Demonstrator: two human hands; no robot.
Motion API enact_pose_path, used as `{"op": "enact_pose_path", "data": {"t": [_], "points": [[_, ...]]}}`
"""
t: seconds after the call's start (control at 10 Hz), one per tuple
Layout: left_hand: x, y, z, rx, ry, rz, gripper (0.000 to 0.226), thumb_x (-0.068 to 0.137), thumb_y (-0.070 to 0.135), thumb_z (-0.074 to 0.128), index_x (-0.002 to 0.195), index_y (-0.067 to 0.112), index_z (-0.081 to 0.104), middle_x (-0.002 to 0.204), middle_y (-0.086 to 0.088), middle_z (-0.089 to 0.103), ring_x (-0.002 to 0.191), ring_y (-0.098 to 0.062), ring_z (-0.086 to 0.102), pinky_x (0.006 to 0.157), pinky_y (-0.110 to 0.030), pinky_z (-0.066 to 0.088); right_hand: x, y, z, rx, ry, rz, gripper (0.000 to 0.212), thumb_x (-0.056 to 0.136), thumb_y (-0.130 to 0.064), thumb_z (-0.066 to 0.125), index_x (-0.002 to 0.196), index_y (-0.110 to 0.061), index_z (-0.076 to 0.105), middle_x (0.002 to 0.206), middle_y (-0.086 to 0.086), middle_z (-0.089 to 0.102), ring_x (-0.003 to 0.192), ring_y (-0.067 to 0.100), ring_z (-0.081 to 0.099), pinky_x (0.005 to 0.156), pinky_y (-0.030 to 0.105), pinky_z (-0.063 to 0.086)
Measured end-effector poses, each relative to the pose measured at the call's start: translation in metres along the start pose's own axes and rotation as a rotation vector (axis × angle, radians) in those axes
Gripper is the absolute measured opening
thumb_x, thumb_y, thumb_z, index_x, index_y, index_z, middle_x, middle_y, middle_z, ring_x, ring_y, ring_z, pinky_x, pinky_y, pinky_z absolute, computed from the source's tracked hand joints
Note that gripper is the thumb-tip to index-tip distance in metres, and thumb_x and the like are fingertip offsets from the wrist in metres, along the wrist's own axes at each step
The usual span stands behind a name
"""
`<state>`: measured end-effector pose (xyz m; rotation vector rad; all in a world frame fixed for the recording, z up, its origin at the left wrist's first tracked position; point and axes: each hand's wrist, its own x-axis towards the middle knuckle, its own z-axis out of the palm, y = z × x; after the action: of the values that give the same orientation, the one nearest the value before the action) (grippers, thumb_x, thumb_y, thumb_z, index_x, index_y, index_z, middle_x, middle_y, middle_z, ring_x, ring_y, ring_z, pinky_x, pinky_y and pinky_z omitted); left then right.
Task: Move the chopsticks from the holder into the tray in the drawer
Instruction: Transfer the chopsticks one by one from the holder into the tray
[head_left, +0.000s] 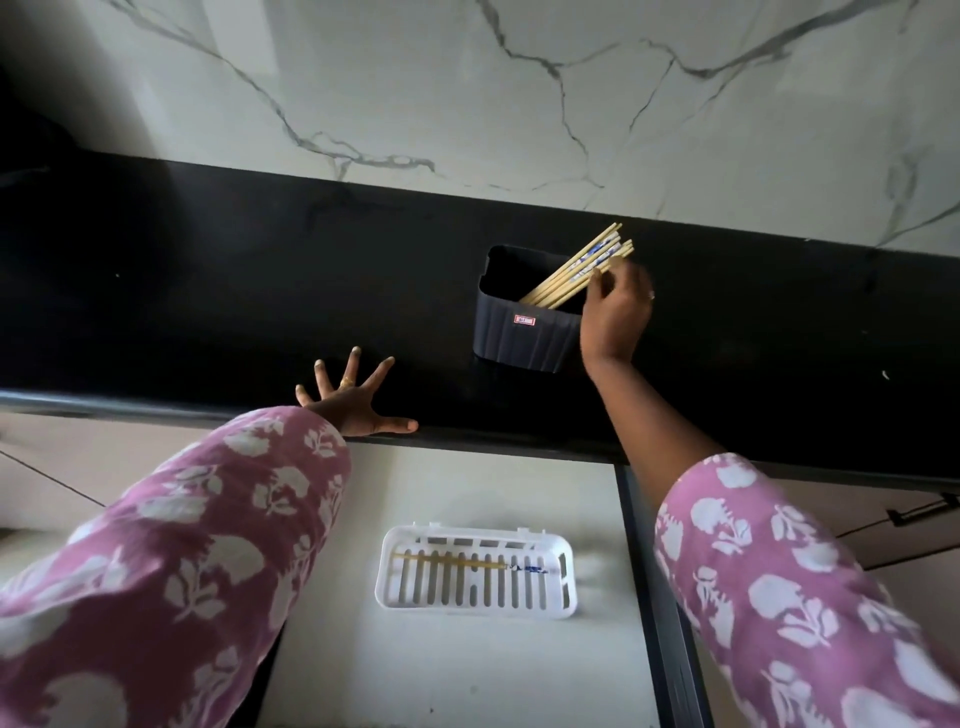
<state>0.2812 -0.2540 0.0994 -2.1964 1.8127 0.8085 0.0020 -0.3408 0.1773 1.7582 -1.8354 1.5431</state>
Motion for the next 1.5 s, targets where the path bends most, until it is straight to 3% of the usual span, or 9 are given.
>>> {"op": "enact_pose_path", "data": {"t": [0.1,0.2,0.3,0.7,1.0,1.2,1.3,1.4,1.5], "points": [[-0.001,0.000,0.000,-0.003,-0.003,0.001,0.110,0.061,0.082,0.057,0.142,0.054,-0.013,0.153,0.010,-0.032,0.139,-0.043,-0.026,0.110,-0.066,0.000,0.024,0.002,0.012,-0.044,-0.205,0.488,0.047,0.088,-0.030,0.061,0.120,0.004,0.054,0.126,0.021,0.057,0.121,0.032,0.050,0.101,0.035,0.036],[-0.001,-0.001,-0.001,0.000,-0.008,-0.001,0.110,0.062,0.082,0.057,0.142,0.054,-0.013,0.153,0.009,-0.032,0.139,-0.043,-0.026,0.110,-0.067,0.000,0.040,0.008,0.022,-0.028,-0.369,0.679,0.057,0.087,-0.038,0.062,0.123,0.006,0.052,0.130,0.023,0.056,0.124,0.035,0.051,0.101,0.040,0.040],[0.000,-0.001,-0.002,0.005,-0.014,-0.002,0.110,0.062,0.082,0.057,0.142,0.054,-0.013,0.153,0.009,-0.032,0.139,-0.043,-0.026,0.110,-0.066,0.000,0.046,0.014,0.030,0.105,-0.380,0.789,0.052,0.083,-0.030,0.069,0.120,0.004,0.056,0.125,0.021,0.061,0.117,0.033,0.058,0.097,0.039,0.049],[0.003,-0.003,0.000,0.009,-0.004,0.001,0.110,0.060,0.084,0.056,0.141,0.055,-0.013,0.153,0.009,-0.031,0.139,-0.043,-0.025,0.110,-0.067,0.001,0.051,0.001,0.021,0.127,-0.268,0.759,0.031,0.088,-0.006,0.052,0.115,0.005,0.061,0.118,0.023,0.065,0.109,0.032,0.064,0.088,0.035,0.052],[0.001,-0.003,0.000,0.019,-0.005,0.005,0.111,0.060,0.085,0.054,0.142,0.054,-0.013,0.153,0.008,-0.031,0.139,-0.044,-0.024,0.110,-0.067,0.002,0.068,-0.023,-0.020,0.093,-0.133,0.525,0.027,0.096,-0.015,0.047,0.112,0.003,0.060,0.114,0.017,0.066,0.107,0.026,0.063,0.086,0.030,0.049],[-0.003,-0.003,-0.001,0.019,0.002,0.005,0.110,0.061,0.085,0.054,0.143,0.053,-0.013,0.154,0.008,-0.029,0.140,-0.044,-0.023,0.110,-0.066,0.002,0.073,-0.037,-0.047,0.334,0.031,0.457,0.023,0.096,-0.016,0.050,0.105,0.003,0.059,0.102,0.017,0.069,0.091,0.023,0.068,0.081,0.036,0.058],[-0.004,-0.002,-0.001,0.023,0.004,0.006,0.110,0.061,0.085,0.053,0.143,0.053,-0.013,0.154,0.007,-0.029,0.140,-0.044,-0.022,0.110,-0.066,0.002,0.072,-0.042,-0.058,0.522,0.021,0.447,0.021,0.095,-0.014,0.052,0.105,0.003,0.058,0.104,0.018,0.068,0.092,0.022,0.068,0.080,0.037,0.060],[-0.006,-0.001,-0.002,0.018,0.012,0.007,0.109,0.062,0.084,0.054,0.143,0.053,-0.012,0.155,0.007,-0.028,0.140,-0.044,-0.022,0.111,-0.066,0.002,0.060,-0.051,-0.067,0.674,-0.086,0.420,0.012,0.095,-0.010,0.051,0.099,-0.001,0.058,0.097,0.015,0.068,0.086,0.020,0.069,0.073,0.028,0.060],[-0.008,-0.001,-0.002,0.017,0.014,0.006,0.108,0.063,0.084,0.053,0.143,0.053,-0.011,0.155,0.007,-0.028,0.140,-0.043,-0.022,0.111,-0.066,0.001,0.036,-0.059,-0.071,0.781,-0.269,0.368,0.017,0.094,-0.005,0.051,0.081,-0.016,0.053,0.077,0.004,0.064,0.065,0.008,0.068,0.066,0.028,0.059]]}}
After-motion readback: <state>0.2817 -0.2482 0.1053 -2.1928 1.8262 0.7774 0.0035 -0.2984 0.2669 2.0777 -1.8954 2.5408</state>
